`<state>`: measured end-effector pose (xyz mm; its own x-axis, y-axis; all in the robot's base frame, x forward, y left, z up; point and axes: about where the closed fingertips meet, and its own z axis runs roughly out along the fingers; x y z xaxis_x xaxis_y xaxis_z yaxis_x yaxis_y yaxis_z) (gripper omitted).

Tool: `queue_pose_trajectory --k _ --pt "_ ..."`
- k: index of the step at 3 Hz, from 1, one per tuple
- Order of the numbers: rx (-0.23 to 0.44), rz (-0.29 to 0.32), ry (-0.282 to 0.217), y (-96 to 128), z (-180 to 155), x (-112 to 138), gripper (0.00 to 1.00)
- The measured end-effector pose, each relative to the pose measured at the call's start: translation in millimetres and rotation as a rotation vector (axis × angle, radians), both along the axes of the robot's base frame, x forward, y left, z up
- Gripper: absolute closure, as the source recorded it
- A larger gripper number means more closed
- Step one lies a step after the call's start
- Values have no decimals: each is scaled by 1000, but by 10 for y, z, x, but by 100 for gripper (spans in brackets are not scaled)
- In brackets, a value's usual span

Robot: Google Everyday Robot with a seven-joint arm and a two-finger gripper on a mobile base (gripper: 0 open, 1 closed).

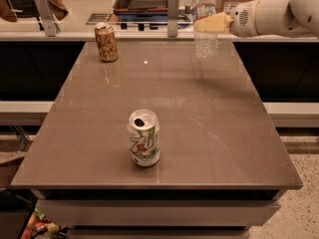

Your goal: Place water bottle upright

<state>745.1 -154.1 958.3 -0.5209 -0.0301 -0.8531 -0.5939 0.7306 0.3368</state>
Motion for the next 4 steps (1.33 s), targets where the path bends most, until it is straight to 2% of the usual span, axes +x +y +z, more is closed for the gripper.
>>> queue_pose_trajectory --k 1,2,3,4 --pt "-1 107 -57 90 10 -65 100" --pt "-11 188 -111 183 3 -168 100" --pt "-25 220 -194 250 5 -288 100" --pt "-31 201 -304 380 -163 -366 100"
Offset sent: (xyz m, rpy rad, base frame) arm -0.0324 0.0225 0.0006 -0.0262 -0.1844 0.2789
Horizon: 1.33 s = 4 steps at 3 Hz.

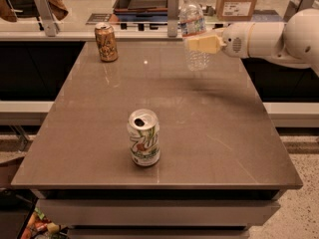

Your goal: Place water bottle upright

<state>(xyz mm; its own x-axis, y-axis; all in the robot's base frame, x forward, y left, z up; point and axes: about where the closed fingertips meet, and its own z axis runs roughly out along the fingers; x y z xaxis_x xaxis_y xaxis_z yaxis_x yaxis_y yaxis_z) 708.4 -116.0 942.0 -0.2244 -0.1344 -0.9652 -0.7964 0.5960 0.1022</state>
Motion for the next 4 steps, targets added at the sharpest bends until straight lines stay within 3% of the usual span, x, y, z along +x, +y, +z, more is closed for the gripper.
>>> queue_pose_trajectory --k 1,3,4 --pt "20 -29 -48 135 4 65 100" --pt "13 -34 -60 165 -29 83 100" --pt "5 -51 -97 177 -128 75 100"
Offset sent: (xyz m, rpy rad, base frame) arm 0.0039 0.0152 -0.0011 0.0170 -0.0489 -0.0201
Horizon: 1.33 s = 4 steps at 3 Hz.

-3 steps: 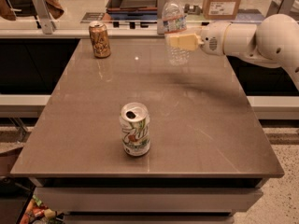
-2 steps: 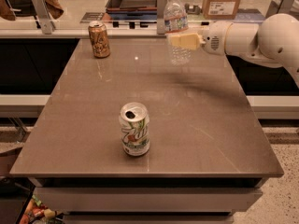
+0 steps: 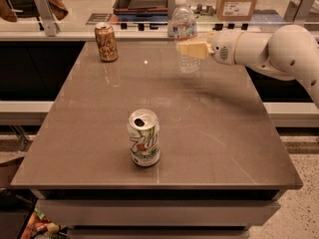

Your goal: Place water bottle upright

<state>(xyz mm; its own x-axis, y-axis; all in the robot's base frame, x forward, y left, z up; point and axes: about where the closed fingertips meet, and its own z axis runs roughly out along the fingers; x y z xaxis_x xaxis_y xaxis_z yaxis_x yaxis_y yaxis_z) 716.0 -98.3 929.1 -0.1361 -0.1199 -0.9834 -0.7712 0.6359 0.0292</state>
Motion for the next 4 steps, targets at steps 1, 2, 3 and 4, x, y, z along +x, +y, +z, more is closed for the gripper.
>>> queue_pose_trajectory --k 1,2,3,4 --pt "-13 -25 -39 6 -105 -35 100" --pt "-20 -45 -70 34 -190 -61 100" --pt "-4 -61 -103 115 -275 -35 100" --pt "26 -73 -132 196 -339 8 100"
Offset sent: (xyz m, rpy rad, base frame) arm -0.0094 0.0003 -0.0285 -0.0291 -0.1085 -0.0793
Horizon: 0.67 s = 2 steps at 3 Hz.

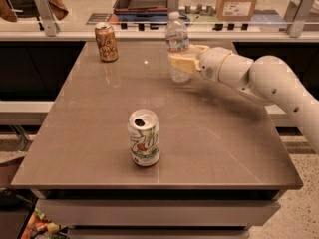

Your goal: Place water bottle upright

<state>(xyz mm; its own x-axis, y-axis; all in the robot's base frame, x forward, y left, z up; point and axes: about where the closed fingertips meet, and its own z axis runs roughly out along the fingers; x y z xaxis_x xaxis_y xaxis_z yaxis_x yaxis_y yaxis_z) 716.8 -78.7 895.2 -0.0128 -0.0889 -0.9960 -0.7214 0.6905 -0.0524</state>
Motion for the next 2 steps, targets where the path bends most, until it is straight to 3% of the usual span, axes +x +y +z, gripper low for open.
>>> queue_pose_trajectory --k 2 --pt "25 -15 -28 70 -92 23 100"
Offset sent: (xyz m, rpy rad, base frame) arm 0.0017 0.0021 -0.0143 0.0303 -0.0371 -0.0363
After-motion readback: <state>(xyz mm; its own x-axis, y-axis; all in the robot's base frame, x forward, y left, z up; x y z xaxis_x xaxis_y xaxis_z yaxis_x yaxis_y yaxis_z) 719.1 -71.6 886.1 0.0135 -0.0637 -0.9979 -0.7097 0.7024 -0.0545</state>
